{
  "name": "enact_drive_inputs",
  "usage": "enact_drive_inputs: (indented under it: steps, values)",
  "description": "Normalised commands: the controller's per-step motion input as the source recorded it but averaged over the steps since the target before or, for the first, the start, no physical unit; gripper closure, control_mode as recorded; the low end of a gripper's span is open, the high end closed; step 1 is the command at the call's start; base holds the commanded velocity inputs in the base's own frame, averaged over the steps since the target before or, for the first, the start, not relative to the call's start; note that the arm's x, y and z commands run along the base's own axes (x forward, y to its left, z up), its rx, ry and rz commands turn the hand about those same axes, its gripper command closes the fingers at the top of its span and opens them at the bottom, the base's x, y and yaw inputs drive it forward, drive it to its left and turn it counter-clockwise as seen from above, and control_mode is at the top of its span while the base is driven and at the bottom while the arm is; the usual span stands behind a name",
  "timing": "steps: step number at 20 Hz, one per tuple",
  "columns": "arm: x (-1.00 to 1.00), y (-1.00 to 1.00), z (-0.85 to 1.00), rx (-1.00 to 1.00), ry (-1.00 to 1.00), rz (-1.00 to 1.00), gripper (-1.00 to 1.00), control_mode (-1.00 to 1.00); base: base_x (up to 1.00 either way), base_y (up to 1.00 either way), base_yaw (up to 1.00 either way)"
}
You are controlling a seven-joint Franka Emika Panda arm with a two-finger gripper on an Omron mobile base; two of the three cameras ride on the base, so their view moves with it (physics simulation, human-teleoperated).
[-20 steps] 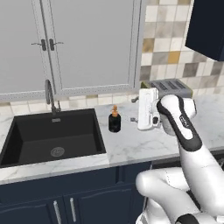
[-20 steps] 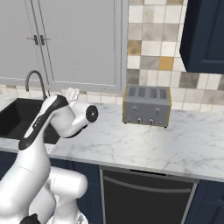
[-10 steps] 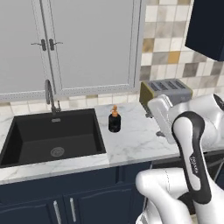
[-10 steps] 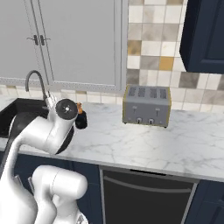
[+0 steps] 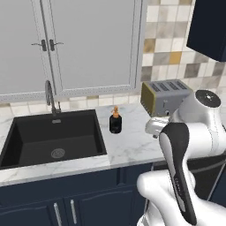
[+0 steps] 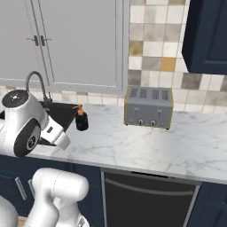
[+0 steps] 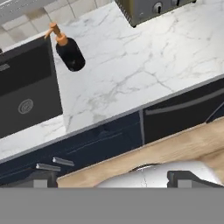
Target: Restock the sink supplies by placing the sponge and soap dispenser on the counter and next to the sink. Make sure the soap dispenser is upright.
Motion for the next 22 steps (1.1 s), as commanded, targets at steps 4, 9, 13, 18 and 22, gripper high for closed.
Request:
enact_drive_inputs:
  steps: [4,9,13,18,22]
  values:
    - [-0.09,0.12,-0.13,-0.12,0.04,0.06,-1.0,-1.0,0.0,0.0,0.0]
    - [-0.02,0.02,-0.03,-0.01,-0.01,0.0,-1.0,-1.0,0.0,0.0,0.0]
    - [-0.44,0.13,-0.2,-0.05,-0.04,0.0,-1.0,1.0,-0.25,0.0,0.0]
    - [0.0,0.0,0.0,0.0,0.0,0.0,-1.0,1.0,-0.99,-0.15,-0.4]
    - [0.0,0.0,0.0,0.0,0.0,0.0,-1.0,1.0,-0.54,-0.34,-0.72]
